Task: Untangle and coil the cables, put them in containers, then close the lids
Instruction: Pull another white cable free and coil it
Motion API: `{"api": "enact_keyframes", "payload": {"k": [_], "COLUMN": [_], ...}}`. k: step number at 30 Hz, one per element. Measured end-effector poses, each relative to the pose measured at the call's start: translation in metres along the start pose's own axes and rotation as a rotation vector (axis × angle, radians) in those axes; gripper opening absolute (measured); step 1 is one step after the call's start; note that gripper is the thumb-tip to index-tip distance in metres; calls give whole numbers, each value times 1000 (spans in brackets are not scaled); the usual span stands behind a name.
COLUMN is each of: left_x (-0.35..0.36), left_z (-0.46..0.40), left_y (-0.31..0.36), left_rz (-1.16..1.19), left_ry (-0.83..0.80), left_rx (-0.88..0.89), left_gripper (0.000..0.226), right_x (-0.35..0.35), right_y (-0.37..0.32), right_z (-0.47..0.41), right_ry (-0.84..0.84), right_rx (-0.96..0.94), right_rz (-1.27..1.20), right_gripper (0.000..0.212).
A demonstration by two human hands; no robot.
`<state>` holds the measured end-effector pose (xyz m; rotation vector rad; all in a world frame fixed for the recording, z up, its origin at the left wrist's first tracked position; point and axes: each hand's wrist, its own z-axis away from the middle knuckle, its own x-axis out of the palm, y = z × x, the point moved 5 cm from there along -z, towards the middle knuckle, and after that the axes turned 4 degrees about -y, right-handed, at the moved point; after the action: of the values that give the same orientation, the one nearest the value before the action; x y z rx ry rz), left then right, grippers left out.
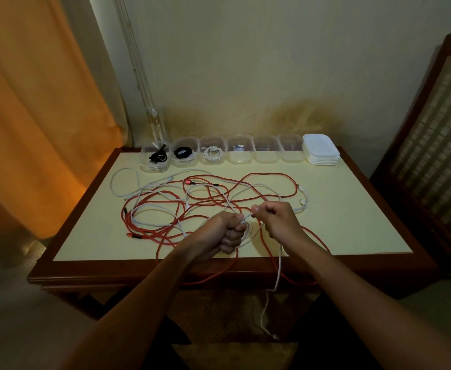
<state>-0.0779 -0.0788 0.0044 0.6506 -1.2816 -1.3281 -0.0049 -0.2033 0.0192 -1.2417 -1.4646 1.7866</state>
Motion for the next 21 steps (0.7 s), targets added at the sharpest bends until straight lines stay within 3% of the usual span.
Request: {"api": "enact_keyframes", "payload": {"k": [4,10,14,17,21], "left_x": [12,-12,-34,-37,-26], "left_z": [-6,-8,1,7,15], "left_y": [14,36,29,18,20], "left_rz": [180,412,346,304,-184], "left_ry": [-1,339,600,638,670], "left_rx": [111,334,440,457,458], "left_gripper": [39,27,25,24,23], "right_x": [11,30,32,39,36], "right_y": [12,21,1,-16,-28], "right_z": [6,35,50,62,57], "right_ry": [-83,-374,-534,-688,-624], "right_rx": [-1,64,130,119,76], "right_rz": [5,-9,-49,41,-12], "right_gripper": [32,27,28,30,27]}}
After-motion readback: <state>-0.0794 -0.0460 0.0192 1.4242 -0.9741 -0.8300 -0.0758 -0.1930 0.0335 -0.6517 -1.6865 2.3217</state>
